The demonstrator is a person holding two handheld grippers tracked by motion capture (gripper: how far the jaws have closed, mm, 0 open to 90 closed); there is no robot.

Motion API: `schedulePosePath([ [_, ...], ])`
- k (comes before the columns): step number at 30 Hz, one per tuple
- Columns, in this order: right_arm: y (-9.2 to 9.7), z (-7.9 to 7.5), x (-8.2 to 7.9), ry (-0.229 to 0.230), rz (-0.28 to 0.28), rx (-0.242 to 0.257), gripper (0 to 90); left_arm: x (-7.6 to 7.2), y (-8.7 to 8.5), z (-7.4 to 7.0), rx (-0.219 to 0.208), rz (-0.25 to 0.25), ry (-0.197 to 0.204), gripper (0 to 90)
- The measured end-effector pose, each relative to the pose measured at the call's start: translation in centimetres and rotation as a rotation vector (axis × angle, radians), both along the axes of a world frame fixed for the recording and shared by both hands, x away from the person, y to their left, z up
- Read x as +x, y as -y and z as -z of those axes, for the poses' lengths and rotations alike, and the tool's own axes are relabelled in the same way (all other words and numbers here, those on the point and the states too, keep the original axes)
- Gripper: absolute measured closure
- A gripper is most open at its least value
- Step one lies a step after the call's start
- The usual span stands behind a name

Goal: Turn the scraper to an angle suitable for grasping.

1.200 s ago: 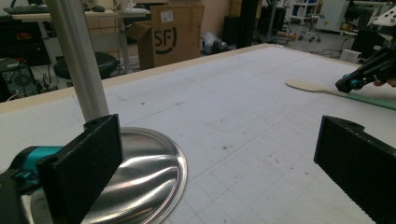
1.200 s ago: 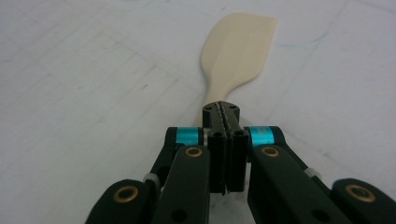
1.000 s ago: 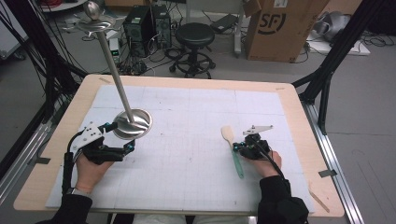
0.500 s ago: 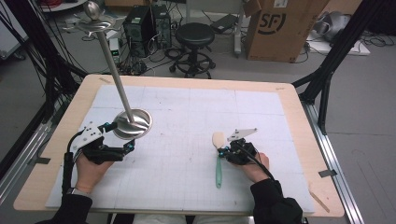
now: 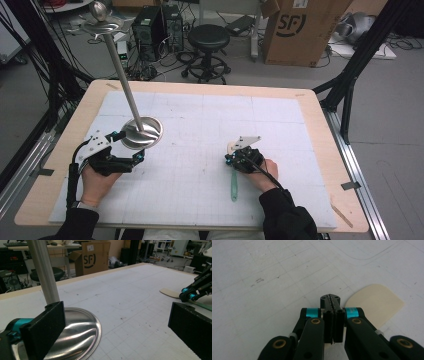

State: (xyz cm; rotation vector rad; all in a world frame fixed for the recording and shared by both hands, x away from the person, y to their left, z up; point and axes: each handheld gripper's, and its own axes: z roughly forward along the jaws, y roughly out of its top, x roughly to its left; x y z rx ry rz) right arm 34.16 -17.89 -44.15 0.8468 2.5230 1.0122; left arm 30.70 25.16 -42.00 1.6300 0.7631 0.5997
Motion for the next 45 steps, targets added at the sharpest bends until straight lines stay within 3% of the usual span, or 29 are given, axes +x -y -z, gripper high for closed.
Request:
schedulePosePath([
  [7, 0.7, -0.1, 0.0, 0.001, 0.015, -0.016, 89.9, 0.0, 0.0, 0.0, 0.0, 0.002, -0.003, 2.7],
  [16, 3.1, -0.1, -0.4, -0.034, 0.057, 0.015, 89.9, 0.0, -0.1, 0.0, 0.002, 0.002, -0.002, 2.7],
  [20, 4.9, -0.1, -1.2, -0.041, 0.102, 0.02, 89.9, -0.1, 0.0, 0.0, 0.003, 0.003, 0.001, 2.7],
  [29, 7.2, -0.1, -2.7, -0.052, 0.14, 0.038, 89.9, -0.1, 0.0, 0.0, 0.004, 0.005, 0.002, 2.7],
  [34, 7.5, -0.2, -3.2, -0.027, 0.153, 0.018, 89.9, 0.0, 0.0, 0.0, 0.007, 0.005, 0.003, 2.7],
  [38, 9.0, -1.1, -4.5, -0.015, 0.173, 0.051, 89.9, -0.1, -0.1, -0.1, 0.005, 0.001, 0.01, 2.7],
  [42, 11.2, -0.7, -5.9, -0.082, 0.226, 0.059, 89.9, -0.1, -0.1, -0.1, 0.003, 0.003, 0.021, 2.6],
  [45, 12.5, -0.6, -7.0, -0.117, 0.233, 0.076, 89.9, -0.1, 0.0, -0.1, 0.008, 0.0, 0.023, 2.7],
])
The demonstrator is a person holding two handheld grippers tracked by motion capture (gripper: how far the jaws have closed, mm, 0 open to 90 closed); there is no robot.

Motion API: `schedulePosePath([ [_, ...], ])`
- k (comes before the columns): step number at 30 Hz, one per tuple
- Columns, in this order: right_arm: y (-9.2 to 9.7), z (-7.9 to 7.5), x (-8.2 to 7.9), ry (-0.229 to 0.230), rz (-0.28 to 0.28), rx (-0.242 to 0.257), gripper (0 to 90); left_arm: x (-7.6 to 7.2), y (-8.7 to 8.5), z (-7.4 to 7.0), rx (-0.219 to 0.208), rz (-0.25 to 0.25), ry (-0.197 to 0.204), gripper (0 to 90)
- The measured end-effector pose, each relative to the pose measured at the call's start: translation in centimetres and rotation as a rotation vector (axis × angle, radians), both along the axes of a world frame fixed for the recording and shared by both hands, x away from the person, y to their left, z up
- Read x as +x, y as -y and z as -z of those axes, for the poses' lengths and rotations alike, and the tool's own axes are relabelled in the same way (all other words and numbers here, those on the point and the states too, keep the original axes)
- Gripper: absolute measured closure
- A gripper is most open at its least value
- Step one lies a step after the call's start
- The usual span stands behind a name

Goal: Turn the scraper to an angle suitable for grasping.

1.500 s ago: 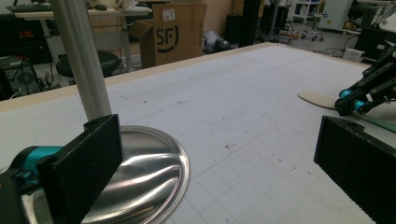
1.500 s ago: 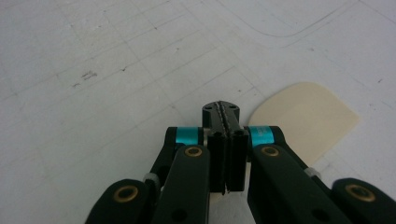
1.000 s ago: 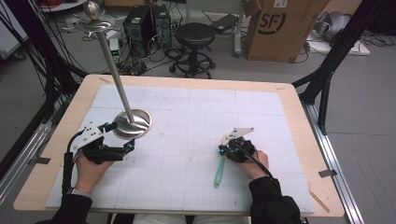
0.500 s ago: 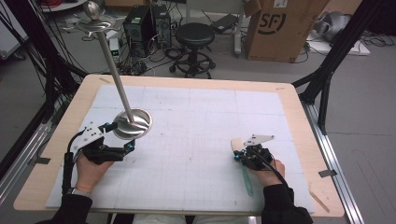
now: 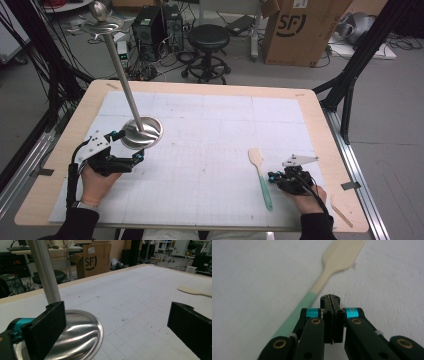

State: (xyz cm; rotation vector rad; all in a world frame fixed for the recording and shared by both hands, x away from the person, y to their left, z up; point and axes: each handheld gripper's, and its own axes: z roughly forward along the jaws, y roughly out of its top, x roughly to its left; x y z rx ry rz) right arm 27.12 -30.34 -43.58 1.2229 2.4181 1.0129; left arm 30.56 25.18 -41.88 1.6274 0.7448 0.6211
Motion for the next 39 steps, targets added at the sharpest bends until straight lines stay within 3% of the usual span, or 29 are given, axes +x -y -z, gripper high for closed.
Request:
schedulePosePath([
  [3, 0.4, -0.1, -0.8, -0.005, -0.012, 0.012, 89.9, 0.0, 0.0, 0.0, -0.001, -0.003, 0.004, 2.7],
  [8, 0.2, -0.1, -2.0, -0.026, -0.059, -0.014, 89.9, -0.1, 0.0, -0.1, -0.003, -0.011, 0.017, 2.7],
  [11, -0.4, 0.0, -2.5, -0.042, -0.106, -0.011, 89.8, -0.2, 0.0, -0.2, -0.011, -0.016, 0.036, 2.7],
  [17, -1.8, 0.1, -2.8, -0.054, -0.159, 0.003, 89.7, -0.1, 0.0, -0.2, -0.01, -0.018, 0.032, 2.7],
  [24, -4.7, 0.1, -2.3, -0.053, -0.234, 0.005, 89.7, -0.1, 0.0, -0.1, -0.004, -0.02, 0.028, 2.7],
  [30, -8.2, 0.1, -1.2, -0.018, -0.303, -0.026, 89.7, -0.1, 0.0, -0.1, -0.005, -0.02, 0.023, 2.7],
  [35, -10.7, 0.1, -0.3, 0.005, -0.327, -0.055, 89.7, 0.0, 0.0, -0.1, -0.002, -0.018, 0.023, 2.7],
  [39, -12.0, 0.2, 0.9, 0.004, -0.335, -0.039, 89.7, 0.0, 0.1, 0.0, -0.004, -0.017, 0.022, 2.7],
])
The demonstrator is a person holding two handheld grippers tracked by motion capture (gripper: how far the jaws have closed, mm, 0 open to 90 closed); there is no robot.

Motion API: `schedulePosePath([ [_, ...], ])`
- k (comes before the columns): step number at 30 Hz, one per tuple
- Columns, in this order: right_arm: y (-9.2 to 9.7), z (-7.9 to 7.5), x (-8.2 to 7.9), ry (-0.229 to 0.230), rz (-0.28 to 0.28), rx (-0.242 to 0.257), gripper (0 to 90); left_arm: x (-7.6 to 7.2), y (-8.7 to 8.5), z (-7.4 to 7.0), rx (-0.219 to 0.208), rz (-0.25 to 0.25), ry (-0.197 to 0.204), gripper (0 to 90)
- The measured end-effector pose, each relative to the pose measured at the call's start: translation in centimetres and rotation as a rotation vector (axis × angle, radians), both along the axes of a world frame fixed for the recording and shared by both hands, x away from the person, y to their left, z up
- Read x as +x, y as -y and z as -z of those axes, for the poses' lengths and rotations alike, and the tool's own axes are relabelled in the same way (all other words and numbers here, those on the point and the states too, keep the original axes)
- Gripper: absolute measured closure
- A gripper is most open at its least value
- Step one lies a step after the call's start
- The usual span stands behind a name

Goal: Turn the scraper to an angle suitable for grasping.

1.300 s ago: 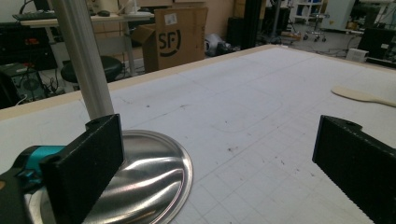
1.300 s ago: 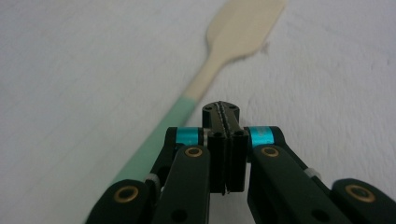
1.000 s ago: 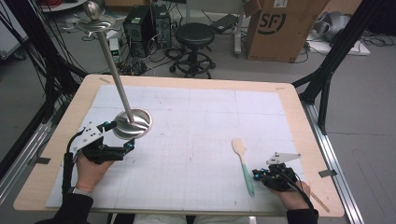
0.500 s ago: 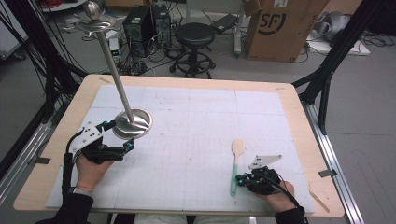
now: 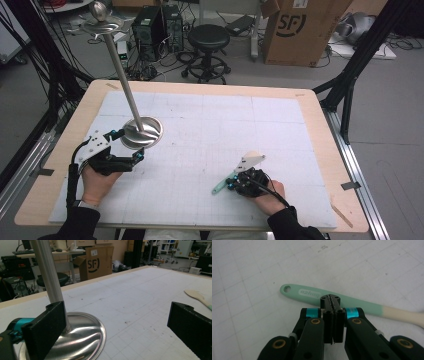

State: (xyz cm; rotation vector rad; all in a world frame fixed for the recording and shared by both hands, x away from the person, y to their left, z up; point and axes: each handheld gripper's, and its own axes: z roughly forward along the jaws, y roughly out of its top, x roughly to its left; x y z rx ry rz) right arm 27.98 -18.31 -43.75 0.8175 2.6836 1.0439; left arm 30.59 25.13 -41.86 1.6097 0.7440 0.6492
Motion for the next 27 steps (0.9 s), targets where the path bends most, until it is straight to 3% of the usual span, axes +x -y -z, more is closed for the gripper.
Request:
schedulePosePath([
  [6, -1.0, -0.1, 0.6, 0.008, -0.005, -0.003, 89.7, 0.1, 0.0, 0.0, -0.002, -0.004, -0.006, 2.7],
  [8, -0.8, -0.6, 0.8, 0.019, -0.028, 0.046, 89.7, 0.0, 0.0, 0.0, -0.002, -0.002, -0.004, 2.7],
  [10, -0.1, -1.4, 1.3, 0.038, -0.004, 0.08, 89.7, 0.0, -0.1, 0.0, -0.006, 0.003, -0.002, 2.7],
  [12, 0.6, -1.9, 2.1, 0.063, 0.038, 0.058, 89.7, 0.1, -0.1, 0.1, -0.008, 0.006, -0.006, 2.7],
  [15, 1.3, -1.7, 3.4, 0.061, 0.076, 0.044, 89.7, 0.2, 0.0, 0.1, -0.009, 0.007, -0.007, 2.7],
  [27, 2.0, 0.0, 6.4, 0.083, 0.152, -0.032, 89.7, 0.2, 0.0, 0.1, -0.009, 0.014, -0.008, 2.7],
])
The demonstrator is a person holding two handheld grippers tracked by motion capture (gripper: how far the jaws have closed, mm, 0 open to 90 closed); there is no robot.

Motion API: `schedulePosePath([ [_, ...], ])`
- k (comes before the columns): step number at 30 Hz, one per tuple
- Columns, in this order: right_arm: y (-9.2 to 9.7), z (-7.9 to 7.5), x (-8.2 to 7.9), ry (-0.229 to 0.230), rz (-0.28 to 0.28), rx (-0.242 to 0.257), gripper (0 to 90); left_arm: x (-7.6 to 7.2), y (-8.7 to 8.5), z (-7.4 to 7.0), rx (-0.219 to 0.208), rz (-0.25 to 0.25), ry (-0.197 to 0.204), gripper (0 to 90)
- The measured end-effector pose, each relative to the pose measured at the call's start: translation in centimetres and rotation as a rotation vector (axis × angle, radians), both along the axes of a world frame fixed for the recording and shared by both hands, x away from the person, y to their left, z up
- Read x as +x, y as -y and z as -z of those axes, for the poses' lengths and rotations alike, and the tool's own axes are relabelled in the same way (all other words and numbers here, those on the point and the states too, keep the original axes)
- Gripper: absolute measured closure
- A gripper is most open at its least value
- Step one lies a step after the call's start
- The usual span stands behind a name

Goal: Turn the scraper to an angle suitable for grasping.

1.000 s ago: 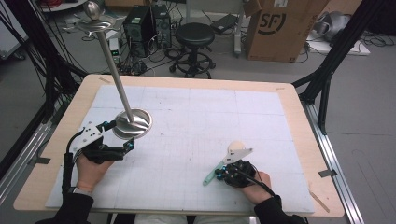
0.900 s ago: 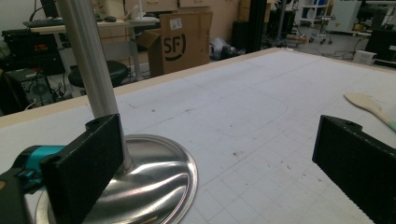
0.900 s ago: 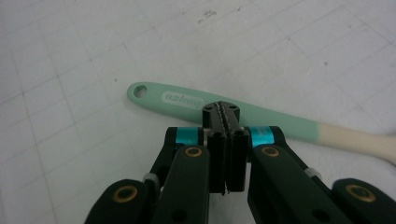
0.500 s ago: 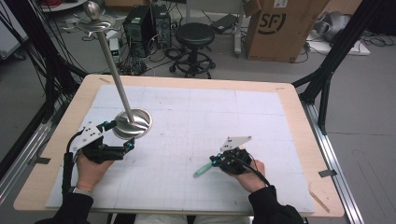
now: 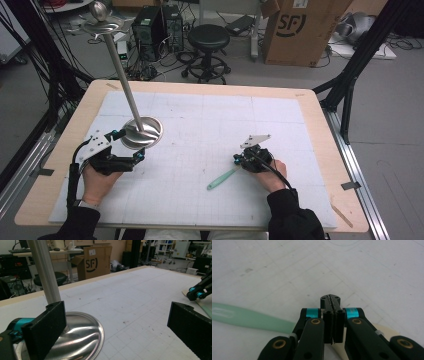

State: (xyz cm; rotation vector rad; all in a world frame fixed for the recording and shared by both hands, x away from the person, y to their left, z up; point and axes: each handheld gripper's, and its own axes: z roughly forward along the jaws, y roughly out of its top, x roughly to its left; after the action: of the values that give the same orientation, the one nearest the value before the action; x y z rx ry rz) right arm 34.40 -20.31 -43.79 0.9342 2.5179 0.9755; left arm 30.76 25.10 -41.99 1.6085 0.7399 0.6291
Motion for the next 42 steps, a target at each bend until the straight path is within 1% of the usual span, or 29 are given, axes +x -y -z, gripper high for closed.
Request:
schedulePosePath([
  [1, 0.1, 0.1, 0.2, 0.009, 0.006, -0.002, 89.7, 0.0, 0.0, 0.0, -0.002, -0.001, -0.001, 2.7],
  [3, 0.2, 0.1, 0.4, 0.036, 0.011, -0.022, 89.3, 0.0, 0.0, 0.0, -0.003, -0.001, 0.0, 2.7],
  [4, 0.2, 0.1, 0.4, 0.036, 0.011, -0.022, 89.3, 0.0, 0.0, 0.0, -0.004, -0.002, 0.001, 2.7],
  [5, 0.1, 0.1, 0.1, 0.055, -0.009, -0.042, 89.3, 0.1, 0.0, 0.0, -0.006, 0.001, 0.002, 2.7],
  [7, 0.0, 0.1, 0.0, 0.067, -0.018, -0.062, 89.4, 0.2, -0.1, 0.1, -0.008, 0.0, 0.006, 2.7],
  [10, 0.2, 0.0, -0.2, 0.057, -0.025, -0.069, 89.7, 0.1, -0.1, 0.0, -0.014, -0.003, 0.004, 2.7],
  [13, 0.8, -0.1, -0.8, 0.038, -0.04, -0.068, 89.8, 0.1, -0.1, 0.0, -0.009, 0.002, 0.004, 2.7],
  [14, 0.9, -0.1, -0.9, 0.027, -0.034, -0.067, 89.8, 0.1, 0.0, 0.1, -0.012, 0.005, 0.002, 2.7],
  [16, 1.1, -0.2, -1.3, 0.018, -0.026, -0.071, 89.8, 0.1, 0.0, 0.1, -0.013, 0.006, 0.004, 2.7],
  [17, 1.2, -0.3, -1.5, 0.01, -0.026, -0.079, 89.8, 0.1, 0.0, 0.1, -0.013, 0.006, 0.003, 2.7],
  [20, 1.6, -0.3, -1.9, 0.001, -0.029, -0.076, 89.7, 0.1, 0.0, 0.1, -0.013, 0.007, 0.001, 2.7],
  [22, 2.2, -0.5, -2.6, -0.027, -0.033, -0.069, 89.8, 0.1, 0.0, 0.1, -0.012, 0.005, 0.001, 2.7],
  [23, 2.2, -0.5, -2.6, -0.027, -0.033, -0.069, 89.8, 0.1, 0.0, 0.1, -0.008, 0.004, 0.0, 2.7],
  [24, 2.5, -0.5, -3.3, -0.036, -0.035, -0.074, 89.8, 0.1, 0.0, 0.1, -0.005, 0.004, 0.001, 2.7],
  [27, 2.8, -0.6, -3.9, -0.04, -0.037, -0.074, 89.7, 0.1, 0.0, 0.1, -0.009, 0.002, 0.003, 2.7],
  [29, 3.2, -0.6, -4.9, -0.065, -0.047, -0.063, 89.8, 0.2, -0.1, 0.1, -0.007, -0.001, 0.002, 2.7],
  [30, 3.2, -0.6, -4.9, -0.065, -0.047, -0.063, 89.8, 0.1, -0.1, 0.0, -0.007, -0.001, 0.002, 2.7],
  [33, 3.4, -0.7, -5.7, -0.074, -0.058, -0.059, 89.8, 0.1, -0.1, 0.0, -0.005, -0.003, 0.004, 2.7],
  [34, 3.3, -0.7, -6.3, -0.081, -0.063, -0.064, 89.8, 0.1, -0.1, 0.0, -0.007, -0.001, 0.003, 2.7],
  [35, 3.3, -0.7, -6.3, -0.081, -0.063, -0.064, 89.8, 0.1, -0.1, 0.0, -0.005, -0.004, 0.003, 2.7],
  [38, 3.1, -0.9, -7.2, -0.1, -0.078, -0.075, 89.8, 0.1, -0.1, 0.0, -0.005, -0.004, 0.003, 2.7],
  [41, 2.7, -1.1, -7.8, -0.1, -0.098, -0.083, 89.8, 0.1, 0.0, 0.1, -0.006, -0.002, 0.001, 2.6],
  [42, 2.6, -1.2, -7.7, -0.083, -0.114, -0.061, 89.8, 0.1, 0.0, 0.1, -0.004, 0.0, 0.001, 2.7],
])
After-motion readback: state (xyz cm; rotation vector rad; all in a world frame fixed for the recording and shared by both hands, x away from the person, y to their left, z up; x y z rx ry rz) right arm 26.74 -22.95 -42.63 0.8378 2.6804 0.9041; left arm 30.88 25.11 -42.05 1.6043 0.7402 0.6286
